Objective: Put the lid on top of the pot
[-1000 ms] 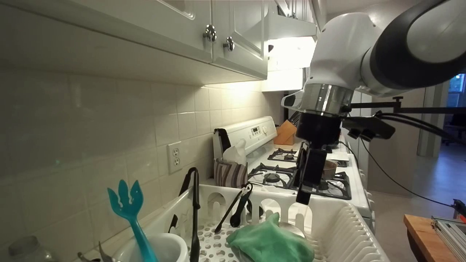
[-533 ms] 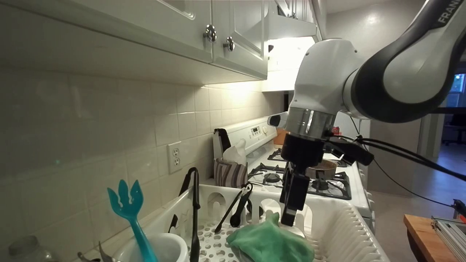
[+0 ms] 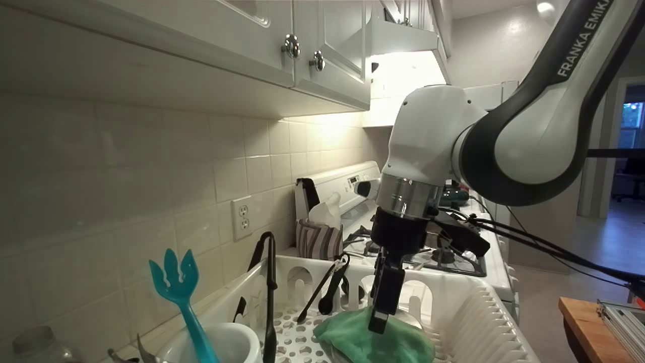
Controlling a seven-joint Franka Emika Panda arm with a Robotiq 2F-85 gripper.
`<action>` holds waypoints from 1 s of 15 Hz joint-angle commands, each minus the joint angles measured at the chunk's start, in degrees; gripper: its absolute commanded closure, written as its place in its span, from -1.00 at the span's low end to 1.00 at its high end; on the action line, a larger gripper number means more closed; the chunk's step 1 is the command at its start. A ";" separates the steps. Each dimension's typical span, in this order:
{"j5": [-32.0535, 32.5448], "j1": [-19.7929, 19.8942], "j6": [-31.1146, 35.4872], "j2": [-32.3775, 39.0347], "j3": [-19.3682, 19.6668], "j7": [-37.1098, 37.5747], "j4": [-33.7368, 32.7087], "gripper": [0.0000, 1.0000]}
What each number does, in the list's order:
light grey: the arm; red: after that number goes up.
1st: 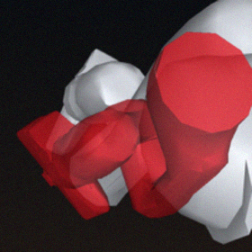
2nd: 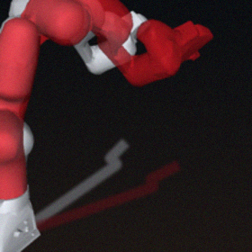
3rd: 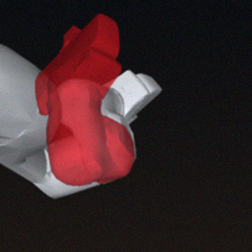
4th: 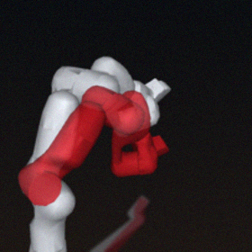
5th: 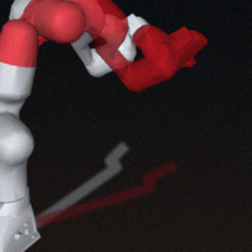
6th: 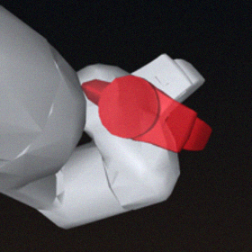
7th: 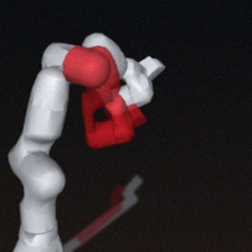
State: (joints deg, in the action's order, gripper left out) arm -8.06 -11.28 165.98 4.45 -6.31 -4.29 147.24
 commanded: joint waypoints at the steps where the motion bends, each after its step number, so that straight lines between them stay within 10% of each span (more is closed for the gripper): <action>1: 1.62 1.32 1.53 2.86 -0.70 2.69 -1.66 -1.00; 4: 1.48 1.67 1.45 3.98 -0.78 3.01 -2.14 -1.00; 15: 1.60 2.27 2.21 5.80 -0.76 3.70 -2.44 0.79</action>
State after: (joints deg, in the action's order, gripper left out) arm -8.05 -9.60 167.22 8.80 -6.34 -2.63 145.79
